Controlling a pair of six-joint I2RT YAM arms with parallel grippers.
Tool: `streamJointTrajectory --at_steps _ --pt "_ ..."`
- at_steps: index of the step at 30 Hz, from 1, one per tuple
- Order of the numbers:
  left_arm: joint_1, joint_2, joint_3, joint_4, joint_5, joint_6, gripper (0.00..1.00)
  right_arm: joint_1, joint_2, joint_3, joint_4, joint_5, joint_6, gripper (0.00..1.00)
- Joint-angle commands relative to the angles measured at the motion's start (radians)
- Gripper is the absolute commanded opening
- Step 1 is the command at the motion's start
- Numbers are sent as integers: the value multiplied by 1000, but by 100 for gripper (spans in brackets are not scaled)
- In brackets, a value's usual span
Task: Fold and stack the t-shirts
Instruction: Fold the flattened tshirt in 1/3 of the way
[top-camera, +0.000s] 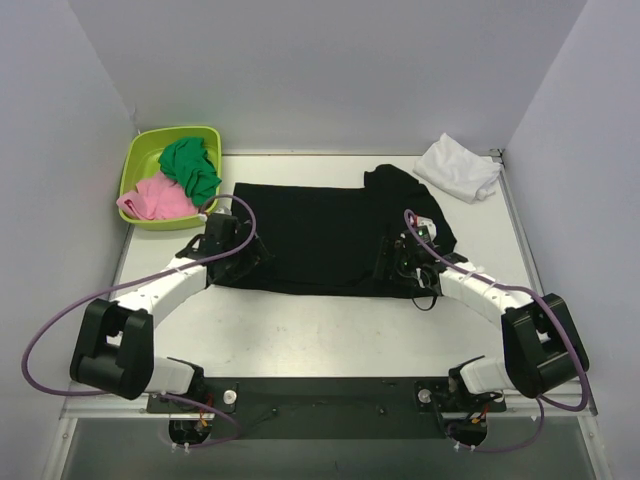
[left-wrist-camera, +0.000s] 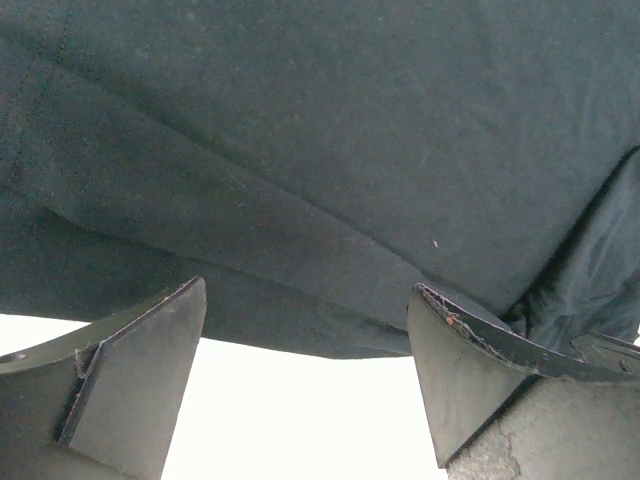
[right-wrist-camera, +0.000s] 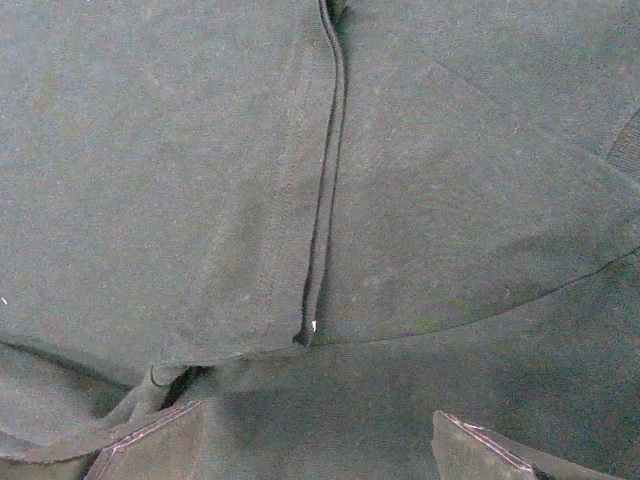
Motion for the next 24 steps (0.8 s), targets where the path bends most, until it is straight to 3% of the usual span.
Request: streamJointTrajectory --at_steps 1,15,24 --pt "-5 47 18 55 6 -1 91 -7 1 -14 27 -3 -1 99" --pt "-5 147 -88 142 -29 17 90 -17 7 -57 32 5 5 98" --pt "-5 103 -187 126 -69 14 90 -18 7 -89 -7 5 42 98"
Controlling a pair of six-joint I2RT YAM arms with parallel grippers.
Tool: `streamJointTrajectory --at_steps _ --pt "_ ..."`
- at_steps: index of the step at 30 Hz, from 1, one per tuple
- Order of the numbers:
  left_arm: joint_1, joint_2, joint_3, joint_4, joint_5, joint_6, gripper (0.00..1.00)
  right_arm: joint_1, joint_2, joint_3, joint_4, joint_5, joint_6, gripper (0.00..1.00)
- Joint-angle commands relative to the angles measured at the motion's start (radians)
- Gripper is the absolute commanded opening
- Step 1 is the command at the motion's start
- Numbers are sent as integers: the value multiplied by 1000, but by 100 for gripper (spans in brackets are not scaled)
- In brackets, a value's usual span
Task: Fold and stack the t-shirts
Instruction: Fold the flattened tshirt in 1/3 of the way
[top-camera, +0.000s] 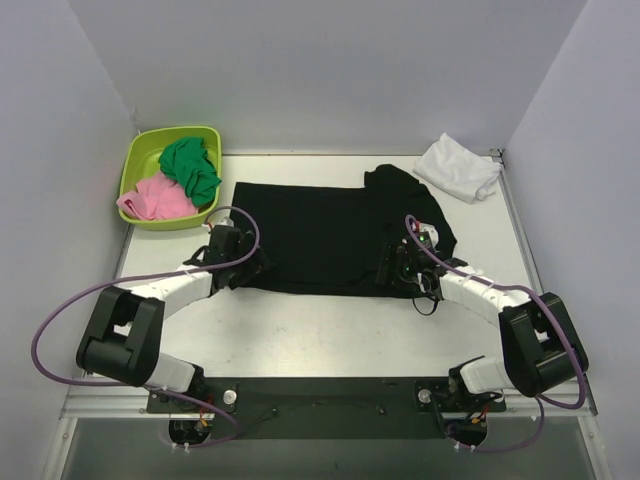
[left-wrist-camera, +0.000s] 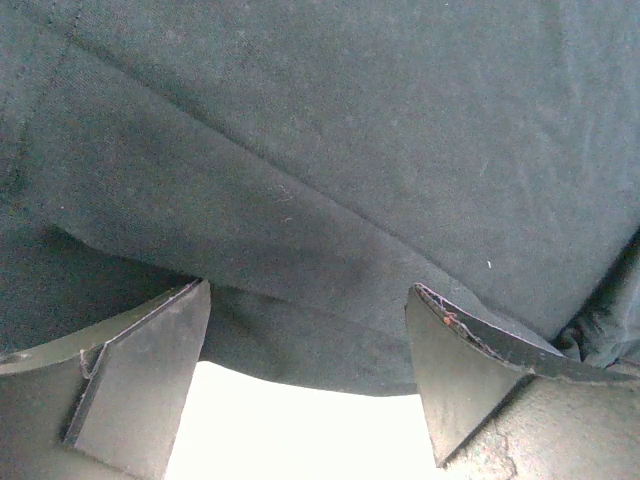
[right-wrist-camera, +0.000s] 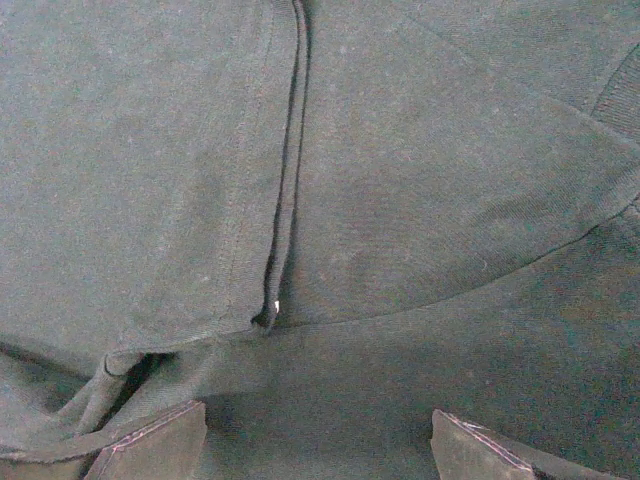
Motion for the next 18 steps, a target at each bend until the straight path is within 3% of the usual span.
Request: streamJointTrajectory --at_steps 1,9,18 --pt "-4 -8 -94 -53 -51 10 90 -6 -4 -35 -39 4 42 98" --pt "-7 -149 -192 -109 -51 -15 89 6 -13 -36 -178 41 126 98" --pt "-38 -375 -258 -241 -80 -61 89 38 -168 -108 -292 101 192 98"
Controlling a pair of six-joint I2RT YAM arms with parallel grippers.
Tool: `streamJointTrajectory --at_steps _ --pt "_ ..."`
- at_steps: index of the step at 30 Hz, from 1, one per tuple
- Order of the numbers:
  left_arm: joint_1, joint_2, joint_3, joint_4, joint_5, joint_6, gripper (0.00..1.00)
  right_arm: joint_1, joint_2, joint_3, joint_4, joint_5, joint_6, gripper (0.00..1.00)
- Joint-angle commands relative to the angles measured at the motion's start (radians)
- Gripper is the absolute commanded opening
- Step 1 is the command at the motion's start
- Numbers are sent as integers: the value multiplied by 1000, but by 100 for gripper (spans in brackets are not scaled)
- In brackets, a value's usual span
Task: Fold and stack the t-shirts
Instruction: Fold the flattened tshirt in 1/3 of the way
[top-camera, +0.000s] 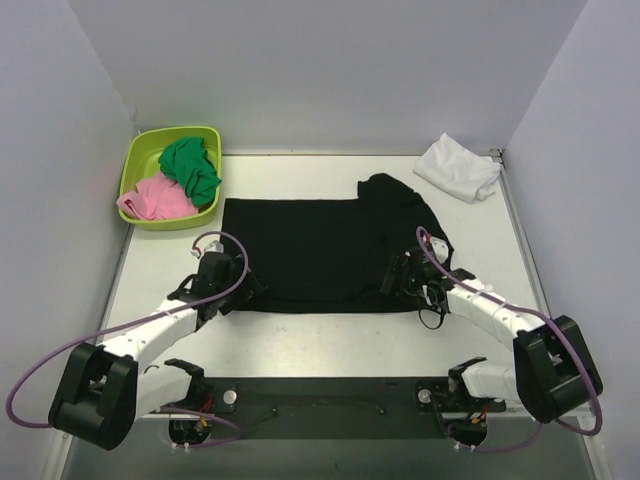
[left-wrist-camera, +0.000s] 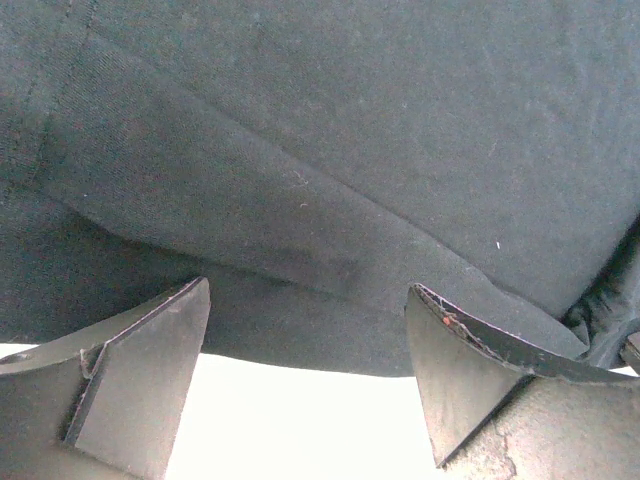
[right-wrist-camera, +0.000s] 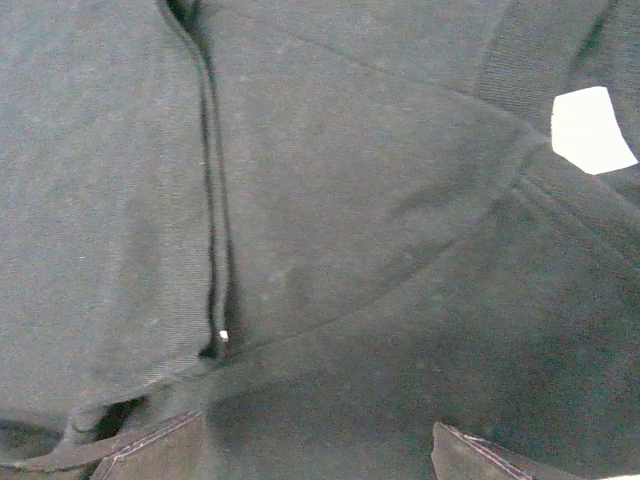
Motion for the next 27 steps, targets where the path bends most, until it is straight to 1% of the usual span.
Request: streamJointTrajectory --at_steps 1,5,8,11,14,17,21,24,25,27 --pt "-9 -79 -37 -191 -52 -22 89 18 -105 -63 -208 69 58 98" --pt "-33 -151 -55 -236 -62 -37 89 32 -194 -105 -266 77 76 98" --pt "-48 -194 -83 -236 -62 -57 89 36 -257 -126 -285 100 70 99" --pt "-73 -208 -77 -241 -62 -69 90 50 -297 -105 -294 111 50 99" --pt "-90 -205 -28 -256 -57 -69 92 73 -317 -54 -285 97 29 99" --pt "-99 -206 24 -268 -55 -68 96 102 -286 1 -282 83 21 98" --pt "-101 -191 96 -280 -52 -46 97 121 -216 99 -266 94 32 95" --pt "-101 -162 150 -293 -45 -29 97 124 -162 133 -226 94 52 91" --pt "-101 -156 161 -296 -43 -25 98 124 -128 144 -219 94 58 86" --pt "-101 -142 187 -297 -43 -20 97 125 -72 161 -202 80 76 80"
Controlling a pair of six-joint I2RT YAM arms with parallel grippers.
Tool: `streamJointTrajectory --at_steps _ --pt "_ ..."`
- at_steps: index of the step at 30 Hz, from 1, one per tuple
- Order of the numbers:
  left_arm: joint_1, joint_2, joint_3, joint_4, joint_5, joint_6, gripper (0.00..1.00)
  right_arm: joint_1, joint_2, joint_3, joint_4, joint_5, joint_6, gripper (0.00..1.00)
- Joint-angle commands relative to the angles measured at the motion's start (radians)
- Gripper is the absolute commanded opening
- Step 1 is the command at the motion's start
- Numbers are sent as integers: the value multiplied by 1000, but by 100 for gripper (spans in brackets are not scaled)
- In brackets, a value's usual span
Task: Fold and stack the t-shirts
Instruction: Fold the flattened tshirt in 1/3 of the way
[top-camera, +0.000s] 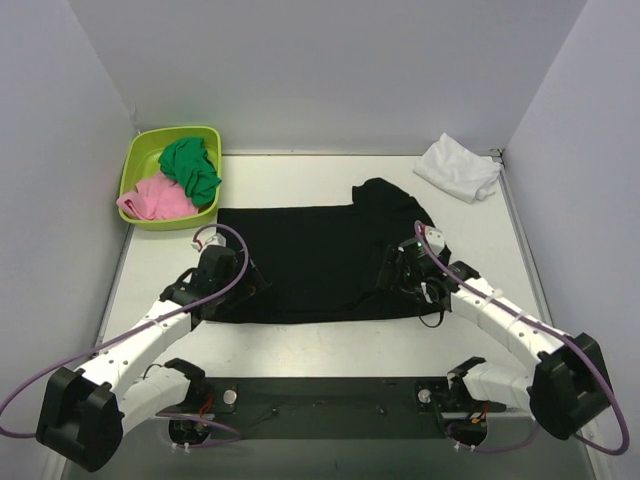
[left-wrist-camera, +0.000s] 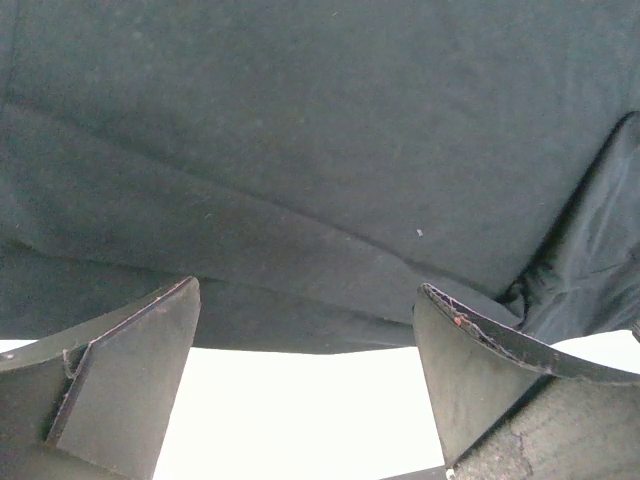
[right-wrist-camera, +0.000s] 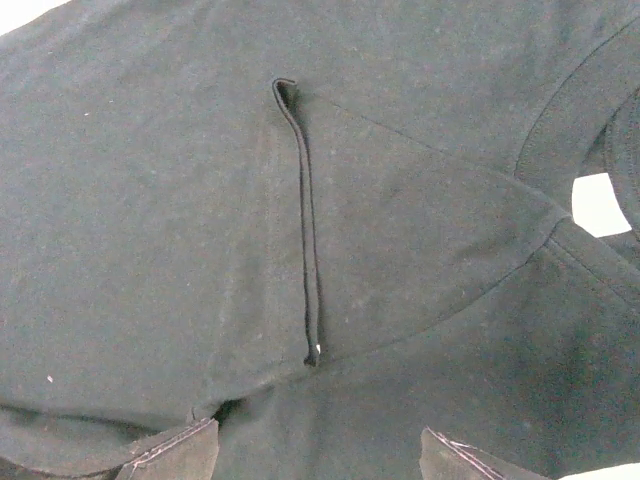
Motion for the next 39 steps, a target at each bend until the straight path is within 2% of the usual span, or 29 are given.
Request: streamJointTrajectory --at_steps 1,4,18,21,24,25,26,39 --pt "-4 23 83 -19 4 29 97 11 101 56 28 6 43 74" --pt "-1 29 97 -20 -1 36 97 24 151 62 62 -4 71 63" --pt "30 46 106 -25 -4 69 97 41 294 86 138 -7 94 38" --pt "39 47 106 -25 -2 74 98 41 309 93 141 1 93 29" --pt "43 44 105 -28 -1 79 98 41 326 105 143 4 90 15" --pt "45 44 106 -27 -1 79 97 41 331 113 141 5 91 4" --pt "48 43 106 -30 1 82 98 41 334 119 140 5 90 0" --pt "54 35 96 -34 2 85 97 88 434 318 123 -4 27 0"
